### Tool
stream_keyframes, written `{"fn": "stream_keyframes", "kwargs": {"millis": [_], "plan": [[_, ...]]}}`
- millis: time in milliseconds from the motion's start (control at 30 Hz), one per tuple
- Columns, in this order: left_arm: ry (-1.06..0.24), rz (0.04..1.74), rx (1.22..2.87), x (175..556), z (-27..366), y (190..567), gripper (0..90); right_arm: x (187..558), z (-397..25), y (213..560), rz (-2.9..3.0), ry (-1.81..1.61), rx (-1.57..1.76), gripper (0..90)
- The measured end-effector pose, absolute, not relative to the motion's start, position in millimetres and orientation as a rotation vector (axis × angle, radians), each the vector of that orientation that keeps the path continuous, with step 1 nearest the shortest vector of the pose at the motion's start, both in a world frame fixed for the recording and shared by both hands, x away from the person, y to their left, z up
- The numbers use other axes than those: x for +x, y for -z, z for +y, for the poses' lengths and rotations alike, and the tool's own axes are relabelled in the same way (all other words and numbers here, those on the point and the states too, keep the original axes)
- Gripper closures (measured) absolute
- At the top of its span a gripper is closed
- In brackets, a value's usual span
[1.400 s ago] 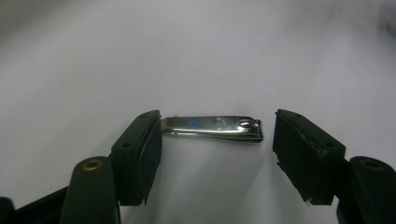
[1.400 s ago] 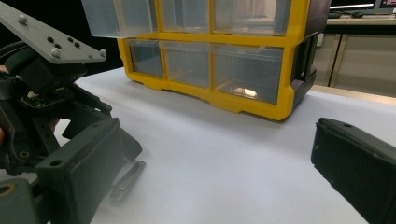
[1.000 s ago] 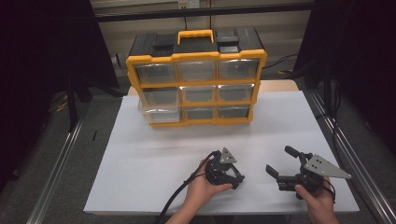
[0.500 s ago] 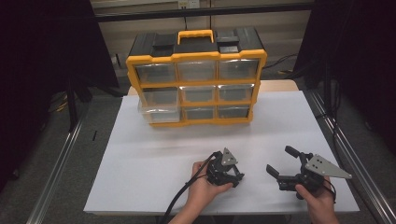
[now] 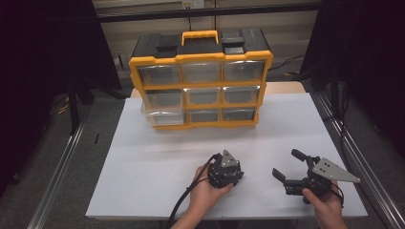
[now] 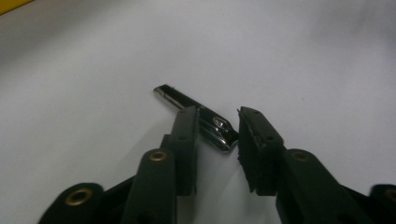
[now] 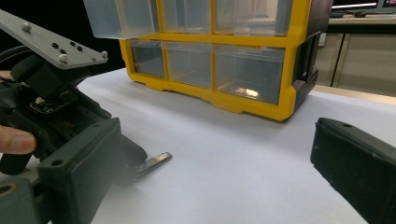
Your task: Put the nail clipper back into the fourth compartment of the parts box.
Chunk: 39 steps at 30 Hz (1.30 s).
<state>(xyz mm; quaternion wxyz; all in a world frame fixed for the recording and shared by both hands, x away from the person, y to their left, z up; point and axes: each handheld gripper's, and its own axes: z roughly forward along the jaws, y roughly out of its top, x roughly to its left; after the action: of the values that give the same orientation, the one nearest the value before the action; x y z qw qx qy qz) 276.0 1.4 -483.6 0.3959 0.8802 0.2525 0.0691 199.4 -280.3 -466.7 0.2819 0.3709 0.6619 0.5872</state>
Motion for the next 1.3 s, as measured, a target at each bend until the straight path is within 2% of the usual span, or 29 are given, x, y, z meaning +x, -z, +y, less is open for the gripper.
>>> {"fn": "stream_keyframes", "kwargs": {"millis": [300,433,500,767,1167,1300], "plan": [[-0.151,0.655,2.221,281,12,484,79.4,199,-281,466,1.764,-1.576,1.004,2.6],[-0.147,0.658,2.219,282,16,483,79.7,199,-281,467,1.763,-1.577,1.003,2.6],[-0.153,0.681,2.22,282,17,483,74.1,199,-281,467,1.768,-1.575,1.006,2.6],[-0.157,0.666,2.209,283,9,485,72.9,199,-281,467,1.768,-1.575,1.005,2.6],[-0.205,0.684,2.215,281,1,485,77.3,200,-279,466,1.762,-1.58,1.002,2.6],[-0.185,0.688,2.195,283,2,486,79.2,200,-280,466,1.765,-1.578,1.009,2.6]]}}
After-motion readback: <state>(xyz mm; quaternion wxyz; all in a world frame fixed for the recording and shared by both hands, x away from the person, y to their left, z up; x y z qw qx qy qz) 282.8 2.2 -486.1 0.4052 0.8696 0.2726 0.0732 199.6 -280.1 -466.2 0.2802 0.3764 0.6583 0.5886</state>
